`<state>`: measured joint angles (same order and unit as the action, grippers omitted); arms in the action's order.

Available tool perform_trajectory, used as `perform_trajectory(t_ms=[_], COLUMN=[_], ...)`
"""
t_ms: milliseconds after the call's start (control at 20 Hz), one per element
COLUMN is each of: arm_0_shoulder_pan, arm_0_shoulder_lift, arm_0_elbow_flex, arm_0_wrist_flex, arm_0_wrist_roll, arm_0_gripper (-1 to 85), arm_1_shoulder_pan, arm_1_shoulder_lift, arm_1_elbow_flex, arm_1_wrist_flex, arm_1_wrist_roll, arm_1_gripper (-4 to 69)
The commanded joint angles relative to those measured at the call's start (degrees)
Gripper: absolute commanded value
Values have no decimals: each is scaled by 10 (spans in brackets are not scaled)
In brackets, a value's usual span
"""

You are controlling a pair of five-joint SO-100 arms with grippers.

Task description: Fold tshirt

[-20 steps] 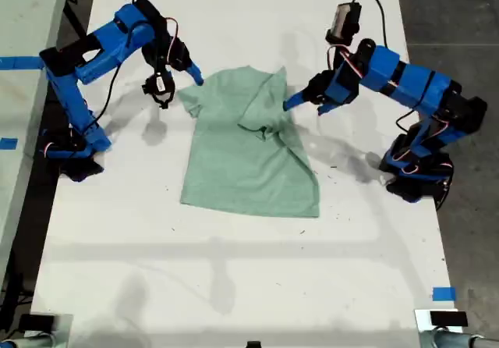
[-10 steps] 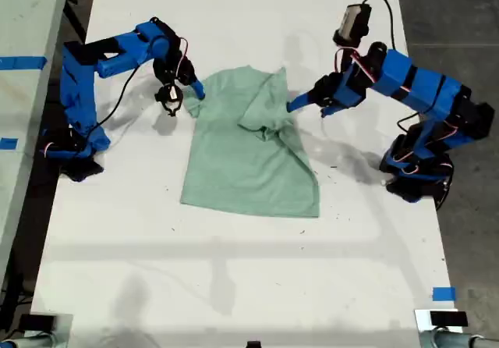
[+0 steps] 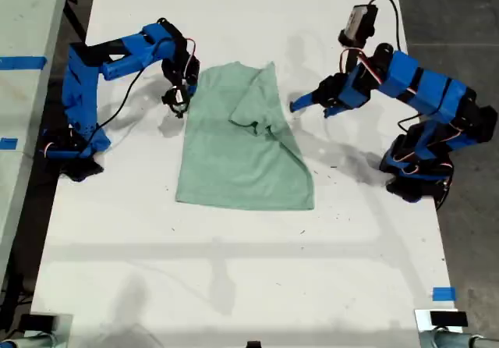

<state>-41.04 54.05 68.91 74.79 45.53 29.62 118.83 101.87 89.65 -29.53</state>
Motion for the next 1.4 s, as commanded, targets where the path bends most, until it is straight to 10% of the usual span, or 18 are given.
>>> perform_trajectory(t_ms=[0, 550, 900, 1000, 1150, 1350], arm_0_shoulder_pan=[-9, 123, 192, 201, 225, 242], arm_0_shoulder_lift=[30, 59, -35, -57, -59, 8], arm_0_elbow_flex=[0, -272, -294, -294, -294, -287], arm_0_wrist_flex=[14, 117, -33, -63, -129, -88], arm_0_wrist_roll=[-4, -20, -18, -5, 10, 21], arm_0_gripper=[1, 0, 4, 221, 270, 268], arm_1_shoulder_pan=[-4, -3, -9, -14, -19, -25], arm_1_shoulder_lift=[30, 67, 69, 69, 73, 93], arm_1_elbow_flex=[-2, 53, 63, 67, 76, 96], arm_1_wrist_flex=[2, -18, -28, -28, -30, -31], arm_1_wrist_roll=[8, 15, 22, 27, 35, 41], arm_1_gripper=[349, 346, 345, 345, 346, 346])
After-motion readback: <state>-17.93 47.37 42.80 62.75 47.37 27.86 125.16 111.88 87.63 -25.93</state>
